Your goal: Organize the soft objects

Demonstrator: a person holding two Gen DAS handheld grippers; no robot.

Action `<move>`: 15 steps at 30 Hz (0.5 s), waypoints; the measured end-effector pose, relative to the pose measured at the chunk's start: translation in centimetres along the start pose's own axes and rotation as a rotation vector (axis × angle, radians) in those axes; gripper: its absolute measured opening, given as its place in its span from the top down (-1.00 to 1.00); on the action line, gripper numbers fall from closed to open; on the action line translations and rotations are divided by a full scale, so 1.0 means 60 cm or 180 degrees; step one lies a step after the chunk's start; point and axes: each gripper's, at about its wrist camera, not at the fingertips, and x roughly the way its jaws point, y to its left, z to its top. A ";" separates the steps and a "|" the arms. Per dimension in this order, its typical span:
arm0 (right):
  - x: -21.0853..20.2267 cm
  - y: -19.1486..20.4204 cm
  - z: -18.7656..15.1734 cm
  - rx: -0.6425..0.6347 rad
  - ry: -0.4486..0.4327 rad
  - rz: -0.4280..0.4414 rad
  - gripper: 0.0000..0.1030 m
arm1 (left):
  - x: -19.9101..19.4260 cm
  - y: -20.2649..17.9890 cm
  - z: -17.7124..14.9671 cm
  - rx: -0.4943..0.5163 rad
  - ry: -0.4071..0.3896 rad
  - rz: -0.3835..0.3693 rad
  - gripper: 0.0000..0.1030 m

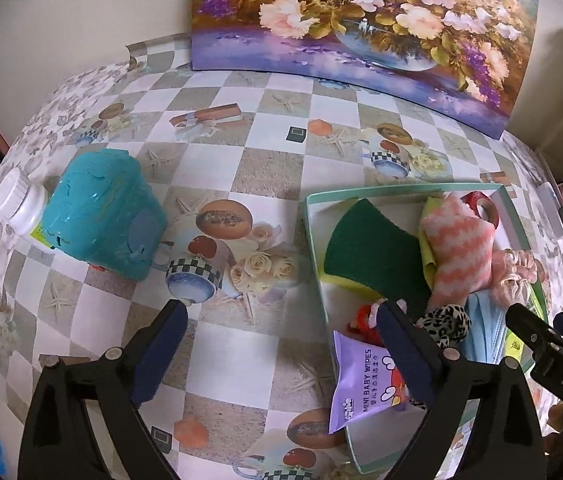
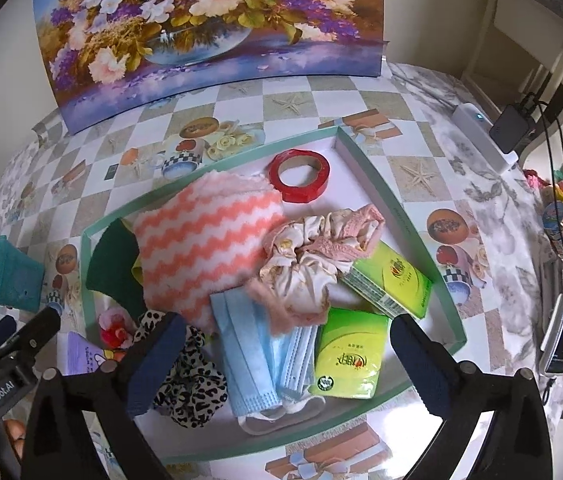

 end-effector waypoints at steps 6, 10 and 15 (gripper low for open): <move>-0.010 0.008 -0.014 -0.0069 -0.0029 -0.0041 -1.00 | -0.008 -0.002 -0.011 0.0092 0.0028 0.0011 -0.86; -0.025 0.013 -0.025 -0.0087 -0.0087 -0.0045 -1.00 | -0.024 -0.003 -0.021 0.0147 -0.0063 0.0171 -0.86; -0.040 0.016 -0.042 -0.0102 -0.0126 -0.0061 -1.00 | -0.044 0.003 -0.033 0.0163 -0.0107 0.0280 -0.86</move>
